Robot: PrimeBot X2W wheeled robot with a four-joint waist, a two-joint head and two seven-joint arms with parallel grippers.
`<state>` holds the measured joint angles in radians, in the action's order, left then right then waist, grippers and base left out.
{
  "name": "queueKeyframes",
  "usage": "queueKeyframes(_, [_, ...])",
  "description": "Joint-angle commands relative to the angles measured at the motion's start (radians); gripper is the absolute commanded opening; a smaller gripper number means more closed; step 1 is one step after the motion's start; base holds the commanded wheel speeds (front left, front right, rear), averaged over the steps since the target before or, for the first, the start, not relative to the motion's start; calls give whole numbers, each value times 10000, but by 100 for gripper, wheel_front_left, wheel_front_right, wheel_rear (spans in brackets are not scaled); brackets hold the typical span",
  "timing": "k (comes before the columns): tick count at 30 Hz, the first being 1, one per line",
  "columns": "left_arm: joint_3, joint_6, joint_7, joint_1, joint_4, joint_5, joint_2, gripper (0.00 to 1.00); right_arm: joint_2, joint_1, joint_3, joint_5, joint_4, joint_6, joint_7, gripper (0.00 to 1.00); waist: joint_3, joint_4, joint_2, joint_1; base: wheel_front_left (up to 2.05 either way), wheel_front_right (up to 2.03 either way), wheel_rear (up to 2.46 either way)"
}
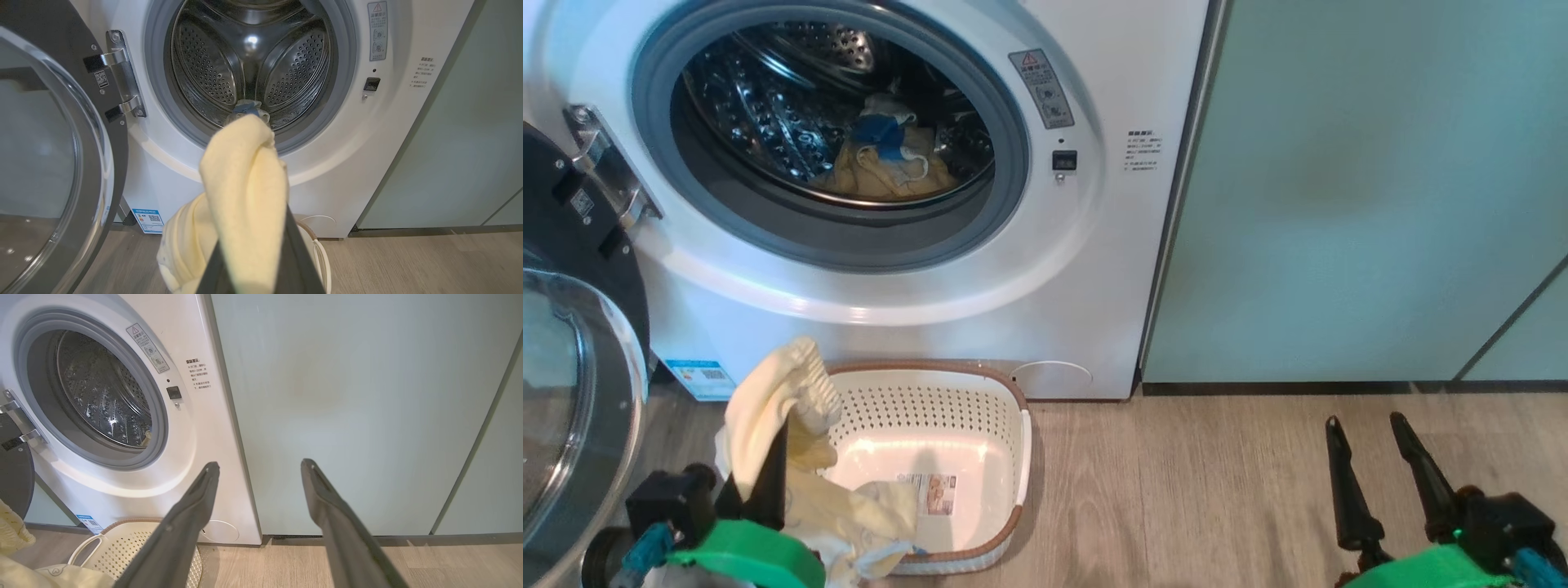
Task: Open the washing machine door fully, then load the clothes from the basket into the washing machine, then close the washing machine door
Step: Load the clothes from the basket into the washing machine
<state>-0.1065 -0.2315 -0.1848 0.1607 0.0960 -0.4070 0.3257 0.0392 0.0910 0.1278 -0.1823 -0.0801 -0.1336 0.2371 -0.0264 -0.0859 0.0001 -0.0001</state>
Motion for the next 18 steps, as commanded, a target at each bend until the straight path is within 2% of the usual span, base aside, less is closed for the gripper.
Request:
queueKeyframes(1, [373, 11, -24, -369, 371, -82, 243, 0, 110, -159, 156, 120, 350, 29, -13, 100, 26, -6, -1, 1, 0, 0, 0])
queueKeyframes(18, [296, 36, -142, -426, 229, -180, 251, 0, 110, 49, -15, 220, 719, 29, -221, 100, -53, -66, -1, 1, 0, 0, 0])
